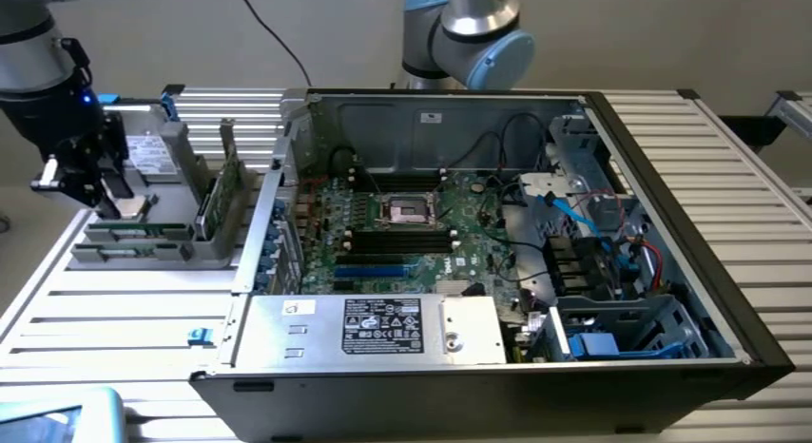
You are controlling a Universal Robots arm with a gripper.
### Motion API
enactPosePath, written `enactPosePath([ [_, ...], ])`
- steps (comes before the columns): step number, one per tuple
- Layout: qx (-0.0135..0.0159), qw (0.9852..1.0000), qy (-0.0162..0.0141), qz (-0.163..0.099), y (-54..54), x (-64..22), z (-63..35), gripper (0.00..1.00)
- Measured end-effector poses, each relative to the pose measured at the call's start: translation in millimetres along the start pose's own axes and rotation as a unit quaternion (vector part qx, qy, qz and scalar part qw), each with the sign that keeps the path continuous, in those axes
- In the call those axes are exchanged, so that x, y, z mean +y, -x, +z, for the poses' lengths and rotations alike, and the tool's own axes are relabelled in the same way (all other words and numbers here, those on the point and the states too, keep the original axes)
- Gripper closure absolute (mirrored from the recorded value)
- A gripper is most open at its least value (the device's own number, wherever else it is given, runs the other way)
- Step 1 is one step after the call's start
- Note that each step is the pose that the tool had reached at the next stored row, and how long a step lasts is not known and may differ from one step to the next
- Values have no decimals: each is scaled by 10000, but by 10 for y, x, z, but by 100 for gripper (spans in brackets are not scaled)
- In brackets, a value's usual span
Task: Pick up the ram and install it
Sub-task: 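Pick up the ram and move it above insertion slot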
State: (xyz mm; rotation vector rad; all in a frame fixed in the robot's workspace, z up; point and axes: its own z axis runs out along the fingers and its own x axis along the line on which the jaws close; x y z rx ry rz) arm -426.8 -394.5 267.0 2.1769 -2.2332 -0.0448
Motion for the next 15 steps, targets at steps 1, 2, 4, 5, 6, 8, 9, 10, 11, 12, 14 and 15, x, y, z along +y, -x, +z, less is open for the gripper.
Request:
enactPosePath([
  [1,0,10000,0,0,-3,-4,18,57],
  [2,0,10000,0,0,-5,-11,36,57],
  [4,0,10000,0,0,-15,-21,73,57],
  [5,0,10000,0,0,-24,-24,91,57],
  [6,0,10000,0,0,-35,-28,108,57],
  [8,0,10000,0,0,-49,-40,144,57],
  [9,0,10000,-1,0,-52,-47,162,57],
  [10,0,10000,0,0,-56,-54,181,57],
  [11,0,10000,0,0,-59,-60,198,57],
  [12,0,10000,0,0,-63,-66,216,57],
  [14,0,10000,0,0,-70,-76,252,57],
  [15,0,10000,0,0,-74,-80,271,57],
])
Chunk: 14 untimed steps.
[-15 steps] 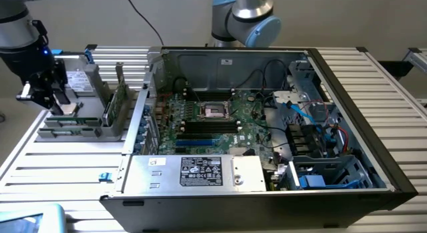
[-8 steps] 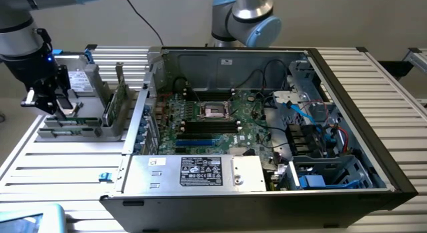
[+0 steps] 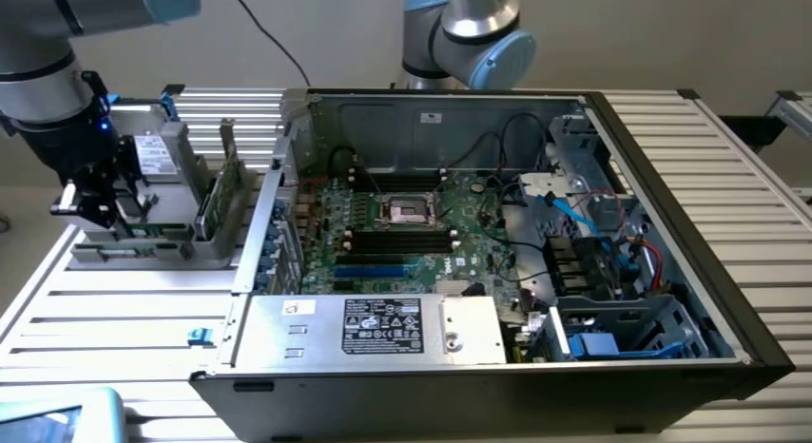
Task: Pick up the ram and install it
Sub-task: 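Pick up the ram and move it above insertion slot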
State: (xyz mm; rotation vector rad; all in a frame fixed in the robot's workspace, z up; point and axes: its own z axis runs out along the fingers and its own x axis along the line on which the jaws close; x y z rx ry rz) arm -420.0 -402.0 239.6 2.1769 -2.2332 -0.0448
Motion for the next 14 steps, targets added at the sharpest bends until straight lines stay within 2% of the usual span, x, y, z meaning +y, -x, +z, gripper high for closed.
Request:
enactPosePath([
  [4,0,10000,-4,0,-4,-3,72,57],
  [10,0,10000,-74,0,-5,1,160,57],
  [14,-1,10000,-92,-1,-6,21,234,57],
])
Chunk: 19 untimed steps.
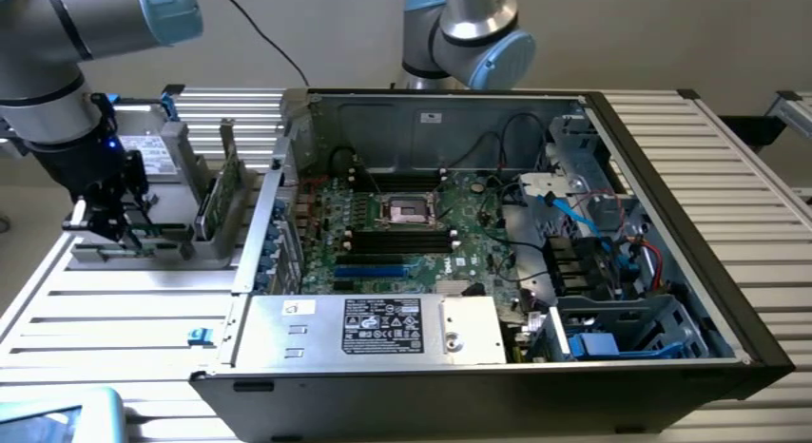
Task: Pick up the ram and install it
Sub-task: 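Pick up the ram and move it above insertion slot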
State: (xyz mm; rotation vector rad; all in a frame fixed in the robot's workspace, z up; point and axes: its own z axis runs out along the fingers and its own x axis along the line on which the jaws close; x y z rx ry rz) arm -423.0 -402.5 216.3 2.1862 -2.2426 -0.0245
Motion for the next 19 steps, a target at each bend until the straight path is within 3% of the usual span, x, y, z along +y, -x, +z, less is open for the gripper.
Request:
enactPosePath([
  [13,1,10000,0,0,-1,4,202,57],
  [16,1,10000,-2,0,-1,6,206,66],
  [18,2,10000,-11,0,-2,9,205,78],
  [19,0,10000,-18,0,-1,11,197,78],
])
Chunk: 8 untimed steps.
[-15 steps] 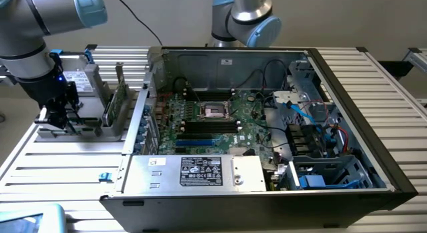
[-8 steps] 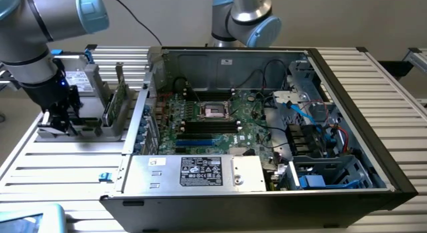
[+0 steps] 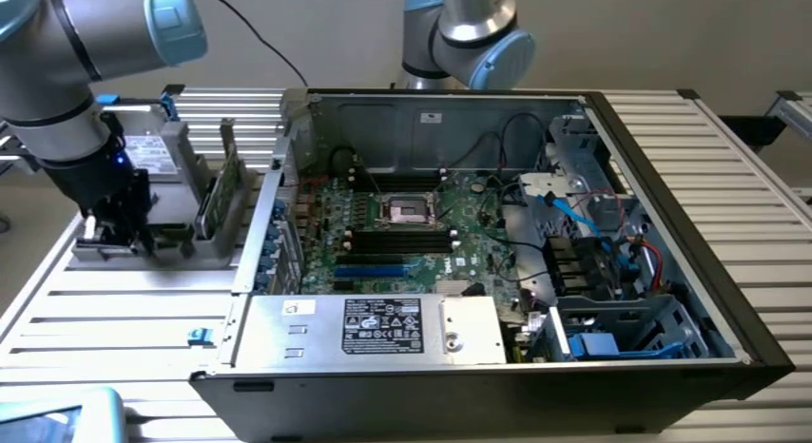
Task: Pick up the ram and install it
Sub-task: 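Pick up the ram and move it above insertion slot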
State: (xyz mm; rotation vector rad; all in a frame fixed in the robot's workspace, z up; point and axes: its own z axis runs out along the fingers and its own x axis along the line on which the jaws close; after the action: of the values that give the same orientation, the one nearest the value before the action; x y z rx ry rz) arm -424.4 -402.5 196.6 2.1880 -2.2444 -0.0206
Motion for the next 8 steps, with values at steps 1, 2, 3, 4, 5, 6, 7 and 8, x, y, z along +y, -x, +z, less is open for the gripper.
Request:
enactPosePath([
  [1,-1,10000,-7,0,0,3,-22,84],
  [2,0,10000,-11,0,0,6,-59,86],
  [3,-1,10000,-15,0,0,9,-98,86],
  [4,-1,10000,-17,0,1,12,-142,86],
  [5,0,10000,-18,0,1,16,-186,86],
  [6,-1,10000,-20,0,1,19,-229,86],
  [7,0,10000,-19,0,1,25,-276,86],
  [8,0,10000,-21,0,1,29,-320,86],
])
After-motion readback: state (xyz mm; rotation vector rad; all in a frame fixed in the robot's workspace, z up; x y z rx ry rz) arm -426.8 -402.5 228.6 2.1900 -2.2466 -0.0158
